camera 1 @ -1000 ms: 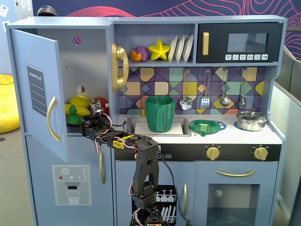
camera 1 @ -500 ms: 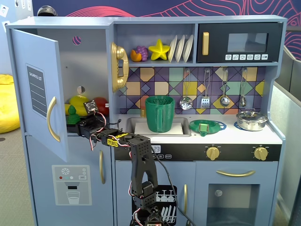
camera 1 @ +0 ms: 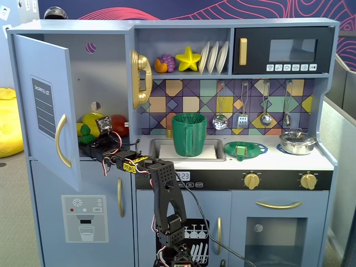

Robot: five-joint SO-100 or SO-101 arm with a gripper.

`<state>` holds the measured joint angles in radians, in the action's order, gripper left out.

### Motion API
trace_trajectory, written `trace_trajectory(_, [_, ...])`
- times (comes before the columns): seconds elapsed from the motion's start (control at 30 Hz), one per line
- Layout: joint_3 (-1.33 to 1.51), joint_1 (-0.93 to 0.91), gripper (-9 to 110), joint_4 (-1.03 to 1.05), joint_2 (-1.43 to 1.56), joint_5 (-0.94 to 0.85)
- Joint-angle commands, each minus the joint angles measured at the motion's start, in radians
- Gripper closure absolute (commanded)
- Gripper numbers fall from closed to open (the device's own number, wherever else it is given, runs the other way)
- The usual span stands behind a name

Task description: Pick up the green pineapple from the left cabinet and place it in the green recipient

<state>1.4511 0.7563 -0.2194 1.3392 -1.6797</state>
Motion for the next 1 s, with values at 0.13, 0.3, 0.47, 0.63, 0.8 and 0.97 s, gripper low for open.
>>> trace_trajectory(0.13, [0.124,-0.034,101,-0.084,0.264,-0.084])
trace_trajectory(0.3, [0.341,-0.041,101,-0.097,0.563,-0.117])
trace_trajectory(0.47, [0.537,-0.058,101,-0.018,0.865,-0.192])
trace_trajectory(0.63, [0.678,-0.1,101,0.192,1.203,-0.193])
trace_trajectory(0.8, [0.646,-0.276,101,0.428,1.41,-0.146])
trace_trajectory(0.97, [0.449,-0.566,101,0.707,1.402,-0.032])
